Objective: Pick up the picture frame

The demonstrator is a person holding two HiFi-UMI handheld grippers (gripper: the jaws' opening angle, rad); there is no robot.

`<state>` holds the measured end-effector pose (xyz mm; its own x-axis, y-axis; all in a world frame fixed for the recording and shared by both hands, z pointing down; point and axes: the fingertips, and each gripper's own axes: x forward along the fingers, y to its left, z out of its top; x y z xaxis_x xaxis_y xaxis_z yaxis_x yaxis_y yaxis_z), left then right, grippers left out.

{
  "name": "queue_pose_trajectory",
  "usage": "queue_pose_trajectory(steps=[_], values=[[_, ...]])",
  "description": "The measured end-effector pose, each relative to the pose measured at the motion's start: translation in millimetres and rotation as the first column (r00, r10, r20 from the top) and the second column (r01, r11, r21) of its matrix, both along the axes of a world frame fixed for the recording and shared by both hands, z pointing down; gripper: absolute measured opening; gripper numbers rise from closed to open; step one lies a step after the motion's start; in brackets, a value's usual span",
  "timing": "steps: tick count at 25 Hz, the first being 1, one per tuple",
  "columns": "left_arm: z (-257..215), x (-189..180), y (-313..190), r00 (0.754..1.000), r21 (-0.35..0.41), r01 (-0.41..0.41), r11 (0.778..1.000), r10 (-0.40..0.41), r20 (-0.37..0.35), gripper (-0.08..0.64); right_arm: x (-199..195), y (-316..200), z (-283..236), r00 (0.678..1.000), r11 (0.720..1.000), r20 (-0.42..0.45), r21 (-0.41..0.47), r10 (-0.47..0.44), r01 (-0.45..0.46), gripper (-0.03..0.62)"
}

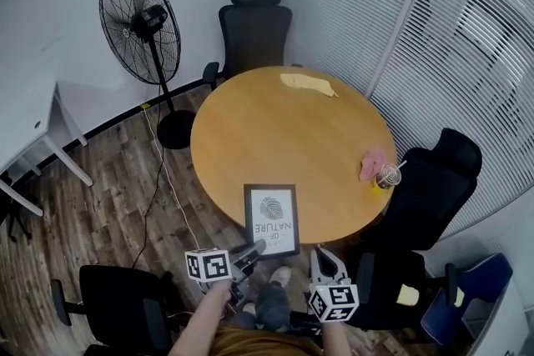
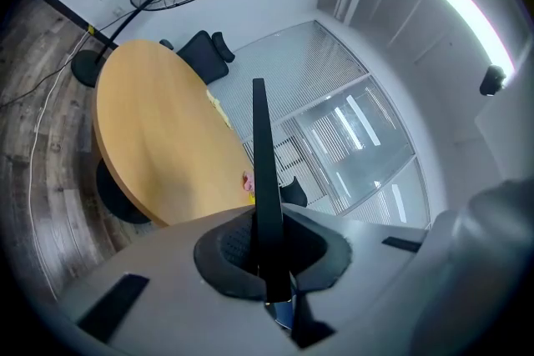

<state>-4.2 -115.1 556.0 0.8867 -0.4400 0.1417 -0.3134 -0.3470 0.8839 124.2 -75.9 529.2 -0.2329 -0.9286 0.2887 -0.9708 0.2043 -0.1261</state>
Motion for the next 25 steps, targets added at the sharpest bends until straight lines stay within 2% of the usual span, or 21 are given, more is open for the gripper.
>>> queue_pose_trajectory(steps=[25], values=[[-0.9,-4.1,4.0,1.000,-0.004,-0.007,1.000,0.007,-0.008,0.043,-5.3,2.3,-2.9,1.000,1.000,-0.016,0.011,-0.009,0.009,0.012]])
